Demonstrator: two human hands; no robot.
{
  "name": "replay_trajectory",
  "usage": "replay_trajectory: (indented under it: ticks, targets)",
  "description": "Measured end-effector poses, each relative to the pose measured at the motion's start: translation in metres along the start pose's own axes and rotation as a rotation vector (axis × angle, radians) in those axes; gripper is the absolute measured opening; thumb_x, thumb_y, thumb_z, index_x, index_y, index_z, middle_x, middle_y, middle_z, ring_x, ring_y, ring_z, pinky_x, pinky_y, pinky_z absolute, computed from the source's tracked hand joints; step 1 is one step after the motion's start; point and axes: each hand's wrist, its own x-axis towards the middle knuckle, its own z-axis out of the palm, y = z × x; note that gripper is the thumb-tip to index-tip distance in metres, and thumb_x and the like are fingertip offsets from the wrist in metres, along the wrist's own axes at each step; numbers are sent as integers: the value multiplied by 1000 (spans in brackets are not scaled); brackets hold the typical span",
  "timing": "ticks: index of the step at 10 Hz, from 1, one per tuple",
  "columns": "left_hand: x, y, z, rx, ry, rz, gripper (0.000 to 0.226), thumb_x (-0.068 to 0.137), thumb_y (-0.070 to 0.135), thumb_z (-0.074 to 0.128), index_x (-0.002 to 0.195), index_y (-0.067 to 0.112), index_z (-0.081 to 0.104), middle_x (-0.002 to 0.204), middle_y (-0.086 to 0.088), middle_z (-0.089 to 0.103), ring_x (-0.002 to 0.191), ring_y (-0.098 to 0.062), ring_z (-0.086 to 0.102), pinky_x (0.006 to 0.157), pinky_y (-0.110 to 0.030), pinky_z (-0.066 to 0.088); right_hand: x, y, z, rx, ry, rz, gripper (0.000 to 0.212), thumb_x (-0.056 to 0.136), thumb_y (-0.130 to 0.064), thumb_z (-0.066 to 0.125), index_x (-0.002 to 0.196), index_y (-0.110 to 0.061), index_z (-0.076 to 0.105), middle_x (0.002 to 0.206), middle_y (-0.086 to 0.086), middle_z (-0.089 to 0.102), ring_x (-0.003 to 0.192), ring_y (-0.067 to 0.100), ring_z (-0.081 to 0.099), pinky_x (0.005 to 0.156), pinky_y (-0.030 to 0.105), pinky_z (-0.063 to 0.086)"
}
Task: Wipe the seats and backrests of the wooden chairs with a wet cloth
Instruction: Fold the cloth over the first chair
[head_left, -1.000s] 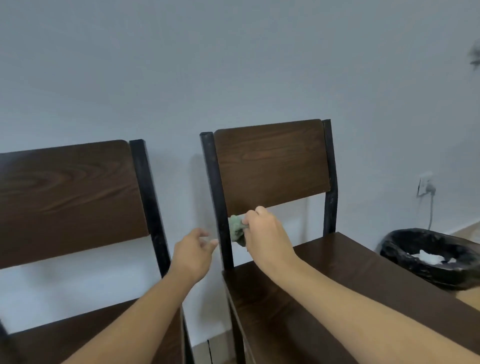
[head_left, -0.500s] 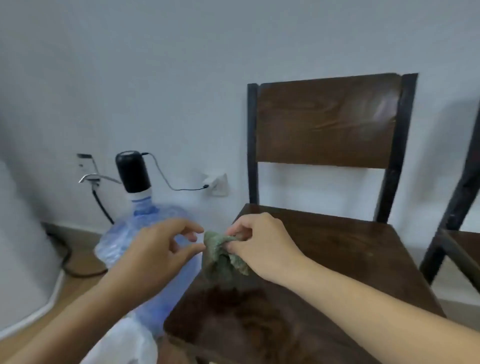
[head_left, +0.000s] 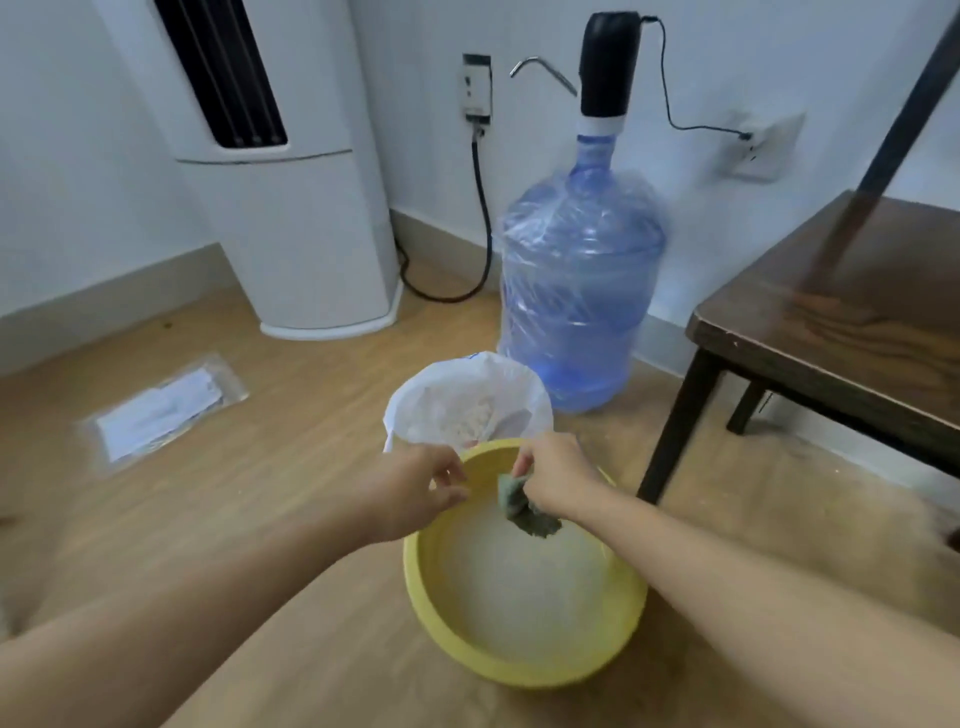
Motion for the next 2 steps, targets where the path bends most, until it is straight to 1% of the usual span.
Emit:
replay_trajectory:
  ticks: [1, 2]
  targets:
    - [3, -14, 26, 139, -29, -21, 31, 92, 48, 65, 115, 28, 68, 109, 7, 67, 105, -18, 62, 97, -39, 53, 5, 28, 50, 96, -21, 167, 31, 80, 6, 51, 87, -9, 77, 96, 12, 69, 54, 18, 57, 42, 21, 47]
    - [6, -16, 37, 166, -32, -39, 34, 95, 50, 61, 121, 29, 67, 115, 8, 68, 113, -18, 62, 97, -38, 52, -1, 40, 75, 0, -2, 170, 27, 83, 1, 52, 91, -12, 73, 106, 11, 68, 85, 28, 64, 76, 34, 58]
